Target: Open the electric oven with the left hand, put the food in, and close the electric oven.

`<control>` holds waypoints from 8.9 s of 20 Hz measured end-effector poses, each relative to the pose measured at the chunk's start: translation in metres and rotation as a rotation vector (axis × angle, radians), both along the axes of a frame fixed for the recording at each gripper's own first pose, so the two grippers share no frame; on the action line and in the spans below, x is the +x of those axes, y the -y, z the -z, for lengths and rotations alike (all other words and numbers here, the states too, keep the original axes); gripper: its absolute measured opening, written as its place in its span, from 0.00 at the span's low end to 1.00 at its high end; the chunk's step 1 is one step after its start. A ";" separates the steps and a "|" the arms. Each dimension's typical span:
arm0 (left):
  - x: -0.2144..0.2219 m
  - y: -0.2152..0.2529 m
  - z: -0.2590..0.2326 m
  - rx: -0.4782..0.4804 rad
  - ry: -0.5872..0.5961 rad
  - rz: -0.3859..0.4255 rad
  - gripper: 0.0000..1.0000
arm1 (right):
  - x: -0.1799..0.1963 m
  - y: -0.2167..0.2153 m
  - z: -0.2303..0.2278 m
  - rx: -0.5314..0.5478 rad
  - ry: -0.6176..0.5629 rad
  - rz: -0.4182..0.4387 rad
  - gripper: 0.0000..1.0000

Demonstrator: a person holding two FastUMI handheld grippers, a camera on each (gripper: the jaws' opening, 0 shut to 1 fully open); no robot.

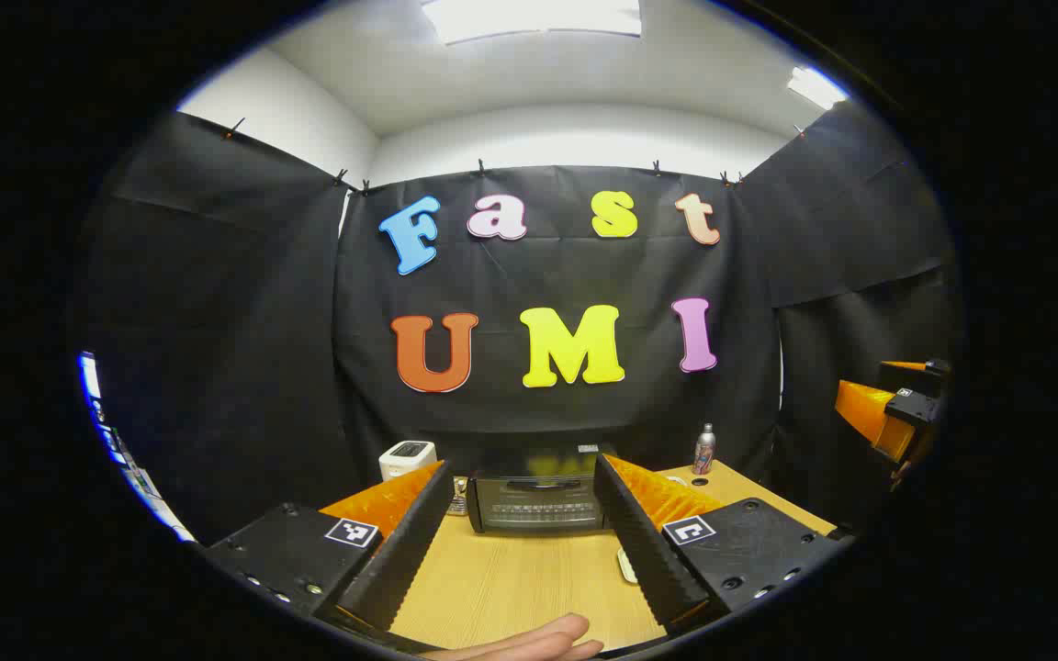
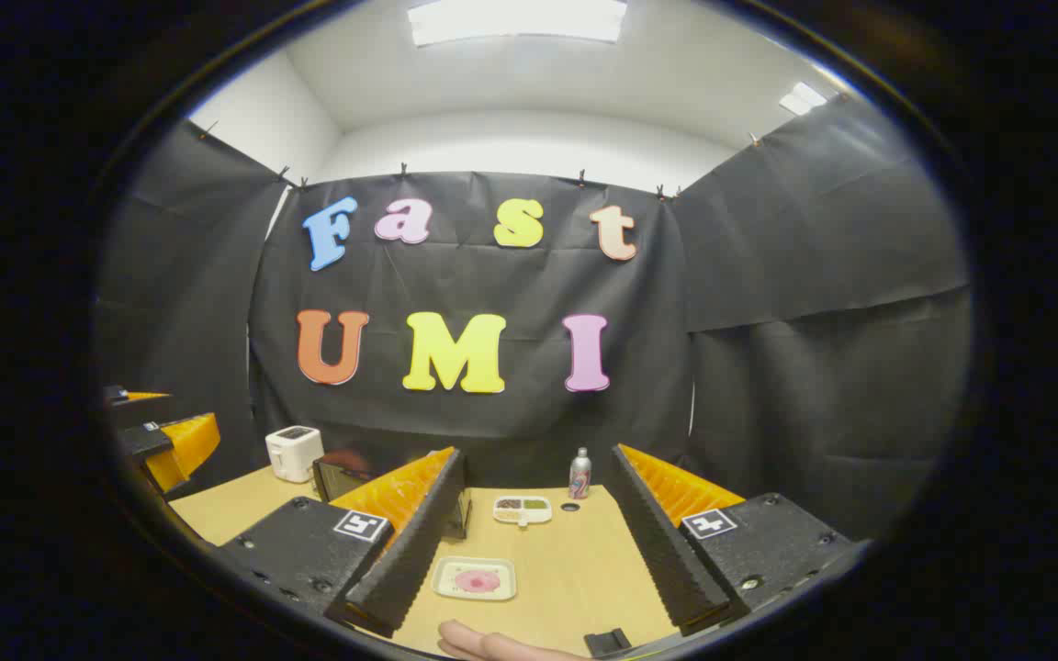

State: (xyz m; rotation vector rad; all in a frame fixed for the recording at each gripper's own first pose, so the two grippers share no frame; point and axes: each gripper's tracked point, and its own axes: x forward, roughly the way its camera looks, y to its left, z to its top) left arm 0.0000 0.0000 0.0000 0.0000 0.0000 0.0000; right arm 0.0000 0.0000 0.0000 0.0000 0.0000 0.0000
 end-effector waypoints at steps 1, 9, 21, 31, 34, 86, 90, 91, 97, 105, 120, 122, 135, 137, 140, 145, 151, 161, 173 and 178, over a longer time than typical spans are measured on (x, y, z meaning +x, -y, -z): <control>-0.001 -0.001 0.000 -0.004 0.002 -0.005 0.97 | -0.001 -0.003 0.001 -0.002 -0.001 -0.007 0.97; 0.020 -0.008 0.007 -0.036 -0.018 0.008 0.97 | 0.004 -0.001 0.012 0.017 -0.006 -0.035 0.97; 0.137 0.009 0.058 -0.011 -0.131 0.043 0.97 | 0.039 0.019 0.004 0.064 0.064 -0.055 0.97; 0.286 0.041 0.165 -0.004 -0.371 0.104 0.98 | 0.091 0.086 0.031 0.054 0.017 0.058 0.96; 0.309 0.044 0.194 -0.022 -0.457 0.102 0.97 | 0.098 0.089 0.041 0.048 0.001 0.059 1.00; 0.154 0.028 0.356 -0.040 -0.703 0.111 0.96 | 0.134 0.076 0.217 -0.008 -0.519 0.025 0.98; 0.152 0.027 0.317 -0.120 -0.609 0.104 0.95 | 0.162 0.069 0.254 -0.003 -0.642 -0.018 0.98; 0.150 0.026 0.303 -0.115 -0.580 0.108 0.95 | 0.170 0.068 0.264 0.004 -0.682 -0.024 0.98; 0.121 0.020 0.211 -0.064 -0.336 0.102 0.95 | 0.197 0.040 0.318 0.090 -0.915 -0.126 0.98; 0.072 -0.001 0.120 -0.018 -0.095 0.058 0.95 | 0.219 0.003 0.394 0.172 -1.221 -0.223 0.72; 0.043 -0.003 0.104 0.008 -0.081 0.089 0.95 | 0.211 -0.014 0.420 0.485 -1.482 -0.345 0.01; 0.041 -0.002 0.107 -0.006 -0.088 0.101 0.95 | 0.211 -0.005 0.408 0.534 -1.452 -0.348 0.04; 0.041 -0.016 0.127 -0.035 -0.146 0.080 0.95 | 0.222 -0.009 0.418 0.463 -1.445 -0.352 0.01; 0.041 -0.016 0.129 -0.035 -0.150 0.077 0.95 | 0.221 -0.014 0.423 0.446 -1.493 -0.344 0.01; 0.038 -0.010 0.130 -0.026 -0.155 0.084 0.95 | 0.219 -0.021 0.429 0.443 -1.605 -0.337 0.01; 0.036 0.002 0.136 0.003 -0.175 0.087 0.95 | 0.219 -0.020 0.432 0.501 -1.589 -0.402 0.10; 0.035 0.017 0.140 -0.006 -0.201 0.109 0.95 | 0.218 -0.024 0.428 0.735 -1.522 -0.553 0.02; 0.018 0.007 0.135 0.002 -0.162 0.112 0.96 | 0.204 -0.006 0.398 0.735 -1.473 -0.536 0.00; -0.008 -0.047 0.160 -0.014 -0.162 0.074 0.96 | 0.213 -0.135 0.323 0.582 -1.453 -0.590 0.00; -0.011 -0.081 0.165 -0.024 -0.154 0.012 0.96 | 0.251 -0.183 0.321 0.636 -1.448 -0.511 0.04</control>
